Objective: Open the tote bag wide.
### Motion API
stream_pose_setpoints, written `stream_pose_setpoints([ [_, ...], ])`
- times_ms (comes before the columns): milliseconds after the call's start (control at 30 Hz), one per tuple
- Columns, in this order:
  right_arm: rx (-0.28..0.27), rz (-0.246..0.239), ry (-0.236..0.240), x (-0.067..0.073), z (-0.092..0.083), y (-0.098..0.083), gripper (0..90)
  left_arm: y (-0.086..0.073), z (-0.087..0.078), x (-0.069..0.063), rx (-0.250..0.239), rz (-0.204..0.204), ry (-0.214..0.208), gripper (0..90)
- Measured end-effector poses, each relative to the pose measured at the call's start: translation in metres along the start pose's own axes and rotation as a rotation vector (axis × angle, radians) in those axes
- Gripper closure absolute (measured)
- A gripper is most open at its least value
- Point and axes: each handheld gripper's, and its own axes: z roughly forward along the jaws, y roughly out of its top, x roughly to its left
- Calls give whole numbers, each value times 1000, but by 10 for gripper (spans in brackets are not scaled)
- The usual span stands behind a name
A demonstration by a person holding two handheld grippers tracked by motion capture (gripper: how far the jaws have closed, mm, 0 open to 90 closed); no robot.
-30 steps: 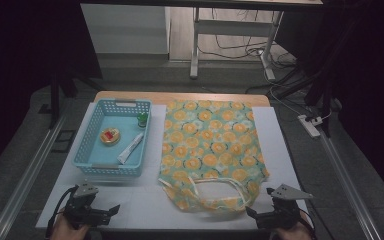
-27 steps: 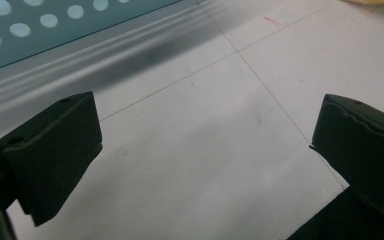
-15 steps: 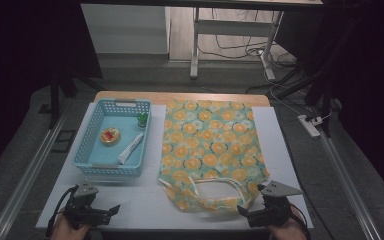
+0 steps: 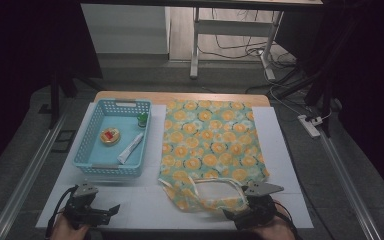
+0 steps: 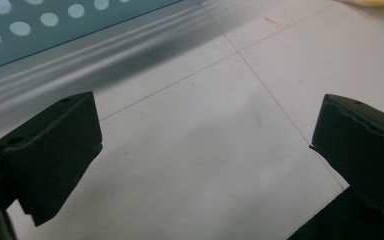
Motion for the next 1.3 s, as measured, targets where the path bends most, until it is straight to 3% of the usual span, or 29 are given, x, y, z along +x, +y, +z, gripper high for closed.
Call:
stream_pose_setpoints([
  [200, 23, -34, 28, 9, 10, 5, 0, 0, 0, 0, -4, -4, -1, 0],
  [333, 37, -71, 65, 15, 17, 8, 100, 0, 0, 0, 0, -4, 0, 0],
  [500, 59, -102, 111, 18, 21, 12, 375, 0, 0, 0, -1, 0, 1, 0],
  [533, 59, -102, 111, 18, 21, 12, 375, 0, 0, 0, -1, 0, 1, 0],
  [567, 71, -114, 125, 18, 21, 12, 433, 0, 0, 0, -1, 0, 1, 1],
  [600, 77, -127, 126, 18, 22, 13, 564, 0, 0, 0, -1, -1, 0, 1],
  [633, 77, -127, 126, 18, 22, 13, 564, 0, 0, 0, -1, -1, 1, 1],
  [667, 77, -130, 139, 18, 22, 14, 624, 0, 0, 0, 0, -1, 1, 2],
  [700, 75, -134, 150, 18, 21, 16, 750, 0, 0, 0, 0, -2, 1, 3],
  [767, 73, -142, 154, 18, 20, 18, 856, 0, 0, 0, 1, -1, 1, 3],
  [1033, 44, -152, 160, 13, 14, 31, 890, 0, 0, 0, 0, 0, 1, 4],
  [1300, -7, -105, 187, -1, 11, 48, 892, 0, 1, 0, 4, -1, 0, 7],
])
